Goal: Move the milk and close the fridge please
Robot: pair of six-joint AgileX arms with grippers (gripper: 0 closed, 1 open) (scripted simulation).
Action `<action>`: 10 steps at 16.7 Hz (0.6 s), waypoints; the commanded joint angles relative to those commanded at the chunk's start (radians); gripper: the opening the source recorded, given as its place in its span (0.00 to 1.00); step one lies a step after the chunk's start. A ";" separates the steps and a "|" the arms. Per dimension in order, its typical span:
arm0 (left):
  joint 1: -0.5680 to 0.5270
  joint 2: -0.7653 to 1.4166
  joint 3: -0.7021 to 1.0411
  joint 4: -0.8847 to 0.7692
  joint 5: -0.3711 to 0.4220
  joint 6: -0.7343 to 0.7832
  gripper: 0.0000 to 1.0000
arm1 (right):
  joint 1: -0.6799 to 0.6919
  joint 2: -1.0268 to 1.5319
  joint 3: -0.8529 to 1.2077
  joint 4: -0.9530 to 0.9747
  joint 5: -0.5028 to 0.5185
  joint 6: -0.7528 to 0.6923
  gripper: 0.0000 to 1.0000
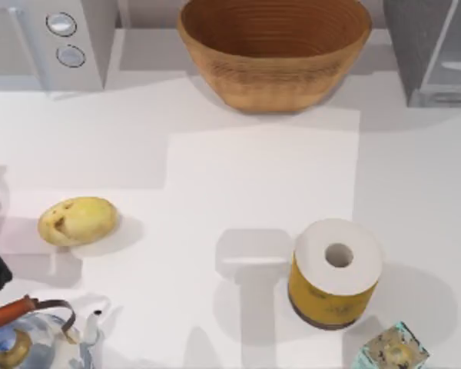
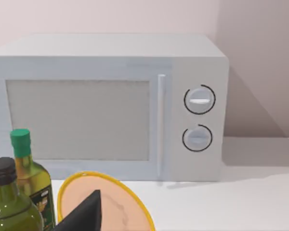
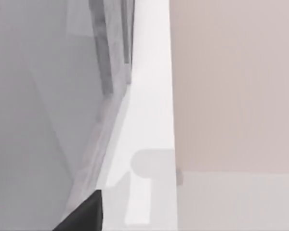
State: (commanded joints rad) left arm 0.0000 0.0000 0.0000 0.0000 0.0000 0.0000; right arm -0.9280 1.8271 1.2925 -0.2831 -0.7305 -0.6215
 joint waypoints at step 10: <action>0.000 0.000 0.000 0.000 0.000 0.000 1.00 | 0.514 -0.113 -0.153 0.199 0.424 0.349 1.00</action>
State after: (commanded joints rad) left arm 0.0000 0.0000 0.0000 0.0000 0.0000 0.0000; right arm -0.4138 1.7145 1.1399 -0.0838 -0.3063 -0.2728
